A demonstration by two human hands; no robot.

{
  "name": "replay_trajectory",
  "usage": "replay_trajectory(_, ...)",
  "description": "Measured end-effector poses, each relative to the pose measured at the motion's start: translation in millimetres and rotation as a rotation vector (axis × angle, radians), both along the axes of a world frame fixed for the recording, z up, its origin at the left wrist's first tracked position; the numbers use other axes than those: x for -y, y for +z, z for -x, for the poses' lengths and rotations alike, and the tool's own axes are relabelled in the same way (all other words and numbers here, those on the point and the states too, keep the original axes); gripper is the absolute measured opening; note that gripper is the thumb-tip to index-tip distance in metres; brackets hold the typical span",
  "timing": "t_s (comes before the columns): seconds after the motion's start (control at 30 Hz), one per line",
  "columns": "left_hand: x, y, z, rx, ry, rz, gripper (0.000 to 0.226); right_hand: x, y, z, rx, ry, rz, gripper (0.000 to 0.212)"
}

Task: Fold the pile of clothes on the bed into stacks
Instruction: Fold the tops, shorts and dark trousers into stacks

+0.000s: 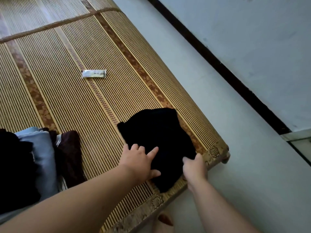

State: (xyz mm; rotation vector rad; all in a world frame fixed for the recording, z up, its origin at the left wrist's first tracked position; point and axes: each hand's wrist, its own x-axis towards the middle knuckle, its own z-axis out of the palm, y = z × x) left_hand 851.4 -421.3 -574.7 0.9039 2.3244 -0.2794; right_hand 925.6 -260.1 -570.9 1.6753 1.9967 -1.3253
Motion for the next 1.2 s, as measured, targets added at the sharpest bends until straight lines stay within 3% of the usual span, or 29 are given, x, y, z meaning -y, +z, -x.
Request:
replay_trajectory(0.13,-9.3,9.3,-31.8,0.169,0.143,-0.06,0.093,-15.1,12.9,23.7,-0.166,0.099,-0.045,0.032)
replay_trajectory(0.2,-2.6,11.1,-37.6,0.25,0.285,-0.2,0.084,-18.6,16.6,26.8,-0.165,0.196,-0.061,0.046)
replay_trajectory(0.27,11.0,11.3,-33.6,0.118,0.45,-0.357,0.076,-22.6,15.3,26.7,-0.087,0.335,-0.078,0.062)
replay_trajectory(0.33,25.0,7.4,-22.6,-0.009,0.661,-0.365,0.08,-24.6,11.7,28.1,-0.022,0.437,-0.06,0.074)
replay_trajectory(0.4,36.3,3.0,-10.9,0.079,0.928,-0.313,0.084,-23.8,7.8,30.3,0.056,0.557,-0.096,0.079)
replay_trajectory(0.57,41.7,-9.5,9.1,0.198,1.105,-0.485,0.087,-21.8,2.4,35.0,0.102,0.73,-0.159,0.07)
replay_trajectory(0.67,37.5,-6.0,18.6,0.462,1.316,-0.677,0.089,-26.8,3.7,33.1,0.036,0.676,-0.077,0.062)
replay_trajectory(0.73,38.6,2.3,19.7,0.58,1.354,-0.781,0.084,-30.5,11.0,30.0,-0.047,0.585,-0.015,0.06)
replay_trajectory(0.83,43.8,19.8,15.0,0.614,1.317,-0.914,0.085,-35.0,30.0,26.6,-0.148,0.512,0.031,0.062)
replay_trajectory(1.03,69.5,89.5,7.9,0.429,1.28,-1.029,0.086,-23.5,85.2,32.6,-0.314,0.618,0.055,0.064)
replay_trajectory(1.2,129.1,153.9,-20.3,0.264,1.328,-1.039,0.071,12.7,132.3,51.2,-0.346,0.733,0.124,0.045)
